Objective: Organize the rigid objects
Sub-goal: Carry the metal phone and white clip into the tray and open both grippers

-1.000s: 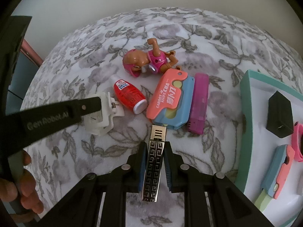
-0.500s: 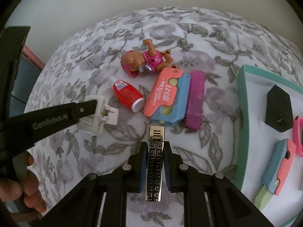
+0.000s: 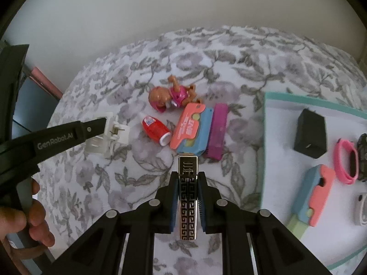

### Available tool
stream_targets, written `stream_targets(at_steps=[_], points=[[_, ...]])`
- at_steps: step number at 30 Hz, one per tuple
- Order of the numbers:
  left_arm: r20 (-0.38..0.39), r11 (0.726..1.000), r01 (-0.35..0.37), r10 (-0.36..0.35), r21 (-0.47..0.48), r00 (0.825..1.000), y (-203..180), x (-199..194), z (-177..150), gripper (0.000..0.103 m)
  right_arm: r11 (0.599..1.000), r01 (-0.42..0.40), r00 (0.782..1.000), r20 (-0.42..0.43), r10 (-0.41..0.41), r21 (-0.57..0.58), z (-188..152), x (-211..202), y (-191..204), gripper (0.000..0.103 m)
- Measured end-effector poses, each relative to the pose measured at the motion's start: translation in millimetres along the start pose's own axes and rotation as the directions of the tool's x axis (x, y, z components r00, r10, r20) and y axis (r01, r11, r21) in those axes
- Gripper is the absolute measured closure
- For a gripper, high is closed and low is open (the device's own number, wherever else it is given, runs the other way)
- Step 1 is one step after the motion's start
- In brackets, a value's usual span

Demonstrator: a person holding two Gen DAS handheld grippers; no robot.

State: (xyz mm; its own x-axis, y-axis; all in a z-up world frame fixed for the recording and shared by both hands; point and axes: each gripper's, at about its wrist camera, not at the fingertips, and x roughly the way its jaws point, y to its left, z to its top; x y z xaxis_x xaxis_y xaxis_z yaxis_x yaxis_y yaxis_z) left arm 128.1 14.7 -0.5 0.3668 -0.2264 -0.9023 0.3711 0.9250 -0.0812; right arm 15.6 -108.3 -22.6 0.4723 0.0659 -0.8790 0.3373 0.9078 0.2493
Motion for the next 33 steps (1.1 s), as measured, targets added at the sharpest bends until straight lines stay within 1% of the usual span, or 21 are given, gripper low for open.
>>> stream_targets(at_steps=[7, 11, 16, 22, 29, 33], points=[[0.061, 0.999, -0.007, 0.005, 0.041, 0.998, -21.7, -31.8, 1.1, 0.091, 1.0, -0.006, 0.999, 0.052, 0.005, 0.015, 0.4, -31.2, -11.5, 0.087], [0.09, 0.999, 0.002, -0.007, 0.053, 0.996, -33.6, -48.4, 0.8, 0.091, 0.999, -0.014, 0.997, 0.077, 0.011, 0.038, -0.7, -49.2, -23.9, 0.087], [0.113, 0.995, 0.018, -0.028, 0.095, 0.993, -56.7, -63.5, -1.7, 0.091, 0.998, -0.006, 0.994, 0.114, -0.001, 0.06, -6.6, -78.8, -43.3, 0.087], [0.139, 0.987, 0.014, -0.036, 0.158, 0.99, -85.7, -77.9, -8.9, 0.091, 0.994, 0.011, 0.987, 0.156, -0.028, 0.106, -15.4, -113.0, -77.4, 0.087], [0.145, 0.973, -0.006, -0.028, 0.232, 0.989, -118.8, -82.1, -22.0, 0.091, 0.983, 0.017, 0.979, 0.198, -0.054, 0.18, -22.3, -141.5, -116.4, 0.087], [0.134, 0.958, -0.013, -0.027, 0.287, 0.991, -144.2, -76.9, -32.2, 0.091, 0.972, 0.078, 0.97, 0.209, -0.126, 0.224, -27.4, -151.6, -138.6, 0.087]])
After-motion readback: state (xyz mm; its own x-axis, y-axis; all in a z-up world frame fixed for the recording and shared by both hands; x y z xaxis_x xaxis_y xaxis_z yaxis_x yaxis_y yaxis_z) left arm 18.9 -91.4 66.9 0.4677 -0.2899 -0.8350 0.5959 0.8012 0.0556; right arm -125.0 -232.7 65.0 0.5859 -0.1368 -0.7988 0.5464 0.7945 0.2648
